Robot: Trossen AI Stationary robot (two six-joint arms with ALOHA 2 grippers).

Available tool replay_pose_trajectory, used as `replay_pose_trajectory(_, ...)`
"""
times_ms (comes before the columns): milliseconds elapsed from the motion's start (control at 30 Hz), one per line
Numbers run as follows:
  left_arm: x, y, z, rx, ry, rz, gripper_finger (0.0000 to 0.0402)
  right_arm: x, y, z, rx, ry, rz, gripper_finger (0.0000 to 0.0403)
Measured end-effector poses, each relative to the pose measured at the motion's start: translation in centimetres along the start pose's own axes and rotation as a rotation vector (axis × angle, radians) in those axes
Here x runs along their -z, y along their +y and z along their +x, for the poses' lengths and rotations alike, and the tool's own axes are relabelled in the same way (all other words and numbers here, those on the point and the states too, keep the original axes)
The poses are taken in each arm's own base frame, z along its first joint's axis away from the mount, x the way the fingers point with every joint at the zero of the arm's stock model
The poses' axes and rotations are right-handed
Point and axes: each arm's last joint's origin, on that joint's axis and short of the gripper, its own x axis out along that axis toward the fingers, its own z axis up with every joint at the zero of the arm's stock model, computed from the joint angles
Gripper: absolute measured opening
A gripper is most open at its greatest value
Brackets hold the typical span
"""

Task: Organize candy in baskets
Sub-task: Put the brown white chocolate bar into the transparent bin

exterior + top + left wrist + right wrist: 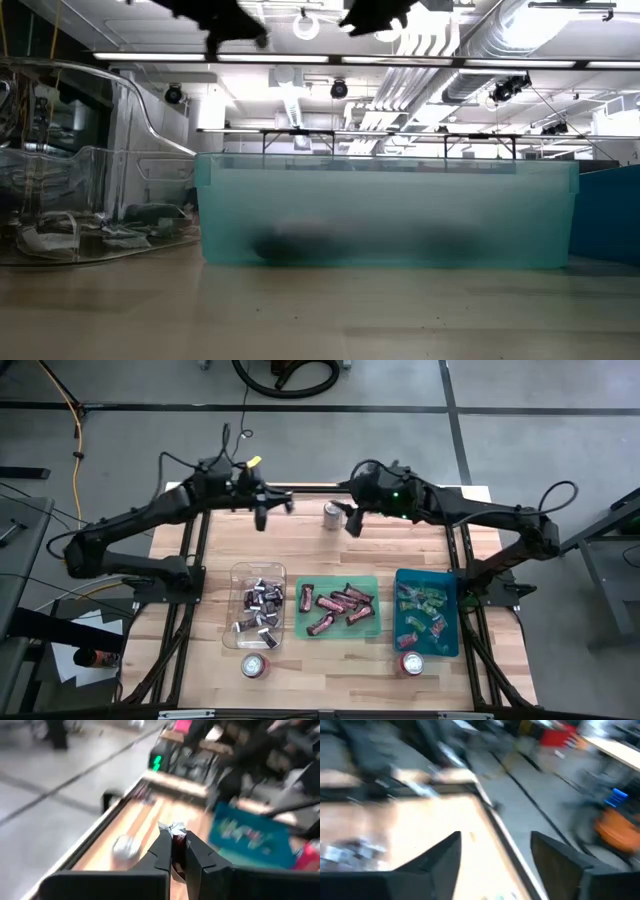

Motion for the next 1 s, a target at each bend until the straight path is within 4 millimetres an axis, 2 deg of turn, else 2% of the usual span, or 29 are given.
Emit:
replay_pose_trajectory(167,2.5,0.5,-2.8,-0.121,0.265,-0.094,0.0001,1.4,-1.4,-1.1,0.106,0.158,0.070,0.0269)
replay_pose_trajectory(267,4.0,-0.7,-3.5,-0.096,0.411,-0.161,0.0001,2.3,-2.0,-1.2,0.105,0.238,0.151,0.0272)
replay_pose_trajectory(500,9.0,-6.5,-4.0,0.106,0.575,-0.339,0.0001,3.3,-2.6,-0.8,0.101,0.286,0.254,0.0273)
replay_pose_trajectory(667,11.7,-10.9,-5.0,0.218,0.677,-0.409,0.0000,3.3,-2.6,-0.8,0.095,0.286,0.217,0.0273)
replay_pose_trajectory(800,13.8,-13.4,-3.9,0.215,0.765,-0.295,0.0000,3.2,-2.6,-0.8,0.089,0.283,0.173,0.0273)
replay_pose_trajectory(1000,17.4,-14.7,-0.4,0.111,0.940,-0.183,0.0000,3.1,-2.8,-0.7,0.097,0.265,0.180,0.0273)
